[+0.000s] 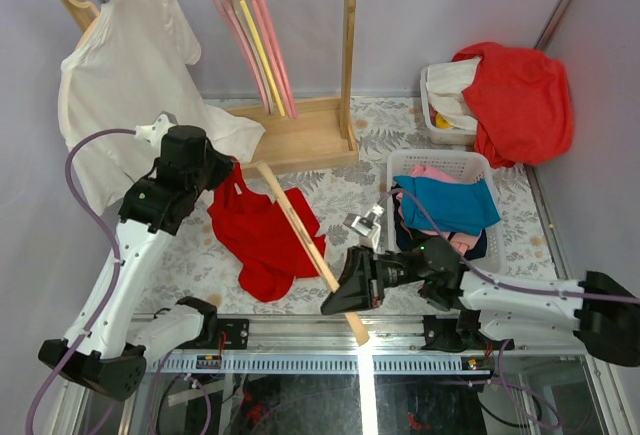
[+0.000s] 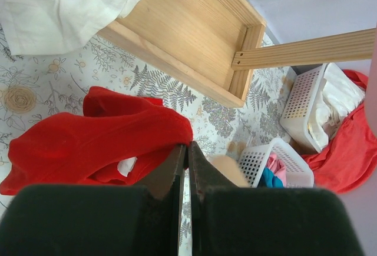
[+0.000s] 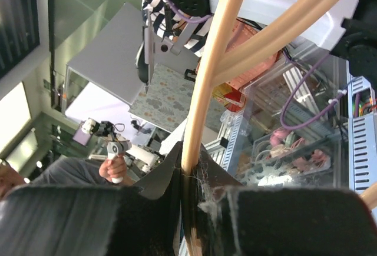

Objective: Place the t-shirt on the hanger

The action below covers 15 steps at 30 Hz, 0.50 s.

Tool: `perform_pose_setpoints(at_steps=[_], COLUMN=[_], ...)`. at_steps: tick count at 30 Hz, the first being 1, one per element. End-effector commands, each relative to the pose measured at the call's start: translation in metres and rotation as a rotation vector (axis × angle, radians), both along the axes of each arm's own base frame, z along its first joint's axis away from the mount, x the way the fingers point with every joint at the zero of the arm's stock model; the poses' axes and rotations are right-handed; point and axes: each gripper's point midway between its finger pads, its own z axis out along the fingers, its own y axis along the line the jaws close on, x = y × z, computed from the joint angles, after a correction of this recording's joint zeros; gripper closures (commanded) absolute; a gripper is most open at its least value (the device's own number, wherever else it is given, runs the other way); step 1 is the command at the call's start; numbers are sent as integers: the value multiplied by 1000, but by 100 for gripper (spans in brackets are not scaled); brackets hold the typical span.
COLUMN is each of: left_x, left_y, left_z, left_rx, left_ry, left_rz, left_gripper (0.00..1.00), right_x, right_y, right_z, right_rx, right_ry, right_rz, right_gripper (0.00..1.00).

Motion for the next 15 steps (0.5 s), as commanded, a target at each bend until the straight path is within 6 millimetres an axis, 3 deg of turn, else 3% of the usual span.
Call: perform_pose_setpoints(at_steps=[1,15], left_x=[2,10], left_y=[0,-3], left_z=[7,-4], left_rx=[17,30], left_ry=[-30,-7], left_rz=[-7,-16], left_gripper=[100,100], right_x=[-5,-32], right_y=[-12,-15], right_z=[11,27], right_rx=[-12,65], right_ry=[-103,-66], right_rz=[-23,115], right_gripper=[100,100])
